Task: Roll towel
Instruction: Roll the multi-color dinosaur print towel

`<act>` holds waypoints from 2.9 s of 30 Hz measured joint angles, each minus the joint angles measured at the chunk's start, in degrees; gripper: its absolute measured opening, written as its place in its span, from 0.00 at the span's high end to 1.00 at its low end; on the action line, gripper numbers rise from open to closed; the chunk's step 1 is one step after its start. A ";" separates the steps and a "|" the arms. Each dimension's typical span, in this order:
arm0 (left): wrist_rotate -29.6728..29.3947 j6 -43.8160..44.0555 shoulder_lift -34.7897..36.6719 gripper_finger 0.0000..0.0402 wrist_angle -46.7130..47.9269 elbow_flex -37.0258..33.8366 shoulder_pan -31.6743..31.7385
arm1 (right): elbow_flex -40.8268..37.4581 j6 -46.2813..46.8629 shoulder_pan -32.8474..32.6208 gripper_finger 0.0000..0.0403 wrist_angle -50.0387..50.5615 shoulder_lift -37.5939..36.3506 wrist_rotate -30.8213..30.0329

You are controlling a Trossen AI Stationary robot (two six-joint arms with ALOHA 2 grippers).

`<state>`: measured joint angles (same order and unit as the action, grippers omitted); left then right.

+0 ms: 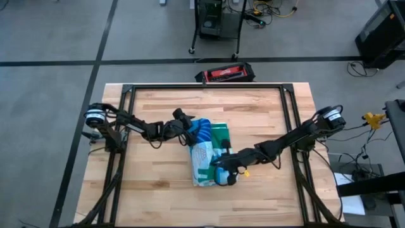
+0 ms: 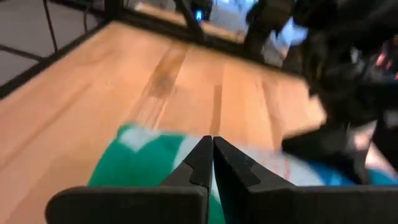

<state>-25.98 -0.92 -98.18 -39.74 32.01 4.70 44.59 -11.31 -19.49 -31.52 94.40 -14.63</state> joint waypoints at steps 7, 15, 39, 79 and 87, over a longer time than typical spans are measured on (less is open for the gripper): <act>0.00 -0.83 -0.01 0.32 -0.65 0.00 -0.15 | 2.38 0.26 0.77 1.00 -14.73 12.35 6.44; 0.75 0.20 0.18 0.32 -1.63 0.00 0.62 | 6.93 9.17 -0.01 1.00 -17.19 21.46 8.75; 5.73 -3.08 3.64 0.32 0.07 2.72 6.50 | 7.59 11.43 -1.11 1.00 -4.86 14.57 4.74; 9.96 11.00 0.49 0.32 3.41 -9.38 -13.43 | -1.81 17.62 8.92 1.00 46.92 -4.26 5.79; 9.64 8.92 2.34 0.32 3.66 -7.61 -13.55 | -1.85 17.22 8.92 1.00 45.98 -3.42 5.74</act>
<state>-16.34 8.01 -95.84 -36.08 24.40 -8.84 42.74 5.91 -10.57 14.46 90.98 -8.89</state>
